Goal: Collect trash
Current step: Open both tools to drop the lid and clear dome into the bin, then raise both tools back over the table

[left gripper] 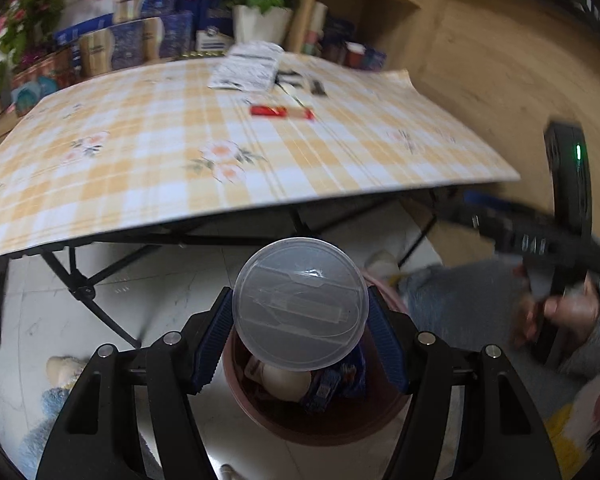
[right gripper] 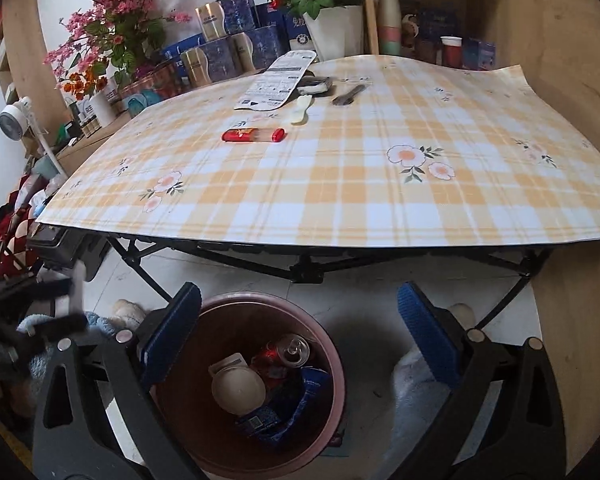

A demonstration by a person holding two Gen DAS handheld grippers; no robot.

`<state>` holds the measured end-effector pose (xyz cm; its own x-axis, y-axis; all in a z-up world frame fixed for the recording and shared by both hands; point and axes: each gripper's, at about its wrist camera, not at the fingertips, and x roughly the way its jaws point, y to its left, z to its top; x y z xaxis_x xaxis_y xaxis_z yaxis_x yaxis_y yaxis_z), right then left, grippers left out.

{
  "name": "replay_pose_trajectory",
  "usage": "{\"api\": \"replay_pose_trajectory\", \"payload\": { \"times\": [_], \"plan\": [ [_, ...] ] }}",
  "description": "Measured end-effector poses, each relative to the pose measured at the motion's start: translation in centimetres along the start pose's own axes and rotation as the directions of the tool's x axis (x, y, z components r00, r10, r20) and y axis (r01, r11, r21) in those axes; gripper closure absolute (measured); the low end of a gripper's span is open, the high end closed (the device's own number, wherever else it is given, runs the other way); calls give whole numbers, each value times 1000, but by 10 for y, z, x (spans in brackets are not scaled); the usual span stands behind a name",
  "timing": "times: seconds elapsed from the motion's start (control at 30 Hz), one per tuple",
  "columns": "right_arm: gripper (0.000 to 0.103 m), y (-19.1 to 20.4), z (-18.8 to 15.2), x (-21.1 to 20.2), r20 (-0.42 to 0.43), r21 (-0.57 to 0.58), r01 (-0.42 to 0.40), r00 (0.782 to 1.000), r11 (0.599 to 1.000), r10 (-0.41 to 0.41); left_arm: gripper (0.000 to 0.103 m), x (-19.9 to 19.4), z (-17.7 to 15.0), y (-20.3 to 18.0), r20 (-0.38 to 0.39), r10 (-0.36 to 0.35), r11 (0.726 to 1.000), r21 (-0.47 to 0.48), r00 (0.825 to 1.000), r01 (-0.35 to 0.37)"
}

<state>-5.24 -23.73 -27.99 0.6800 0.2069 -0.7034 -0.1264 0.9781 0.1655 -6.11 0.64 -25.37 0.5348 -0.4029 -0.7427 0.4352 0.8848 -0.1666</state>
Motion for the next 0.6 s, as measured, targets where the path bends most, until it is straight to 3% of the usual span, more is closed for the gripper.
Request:
{"api": "replay_pose_trajectory", "payload": {
  "times": [0.2,0.53,0.6],
  "plan": [
    [6,1,-4,-1,1,-5,11,1000,1000,-11,39,14,-8,-12,-55,1,998,61,998,2],
    [6,0,-4,-3,6,-2,12,1000,1000,-12,38,23,-11,-7,-98,2,999,37,995,2],
    [6,0,-4,-3,7,-2,12,1000,1000,-12,31,22,-11,-8,-95,4,999,40,995,0]
  ]
}}
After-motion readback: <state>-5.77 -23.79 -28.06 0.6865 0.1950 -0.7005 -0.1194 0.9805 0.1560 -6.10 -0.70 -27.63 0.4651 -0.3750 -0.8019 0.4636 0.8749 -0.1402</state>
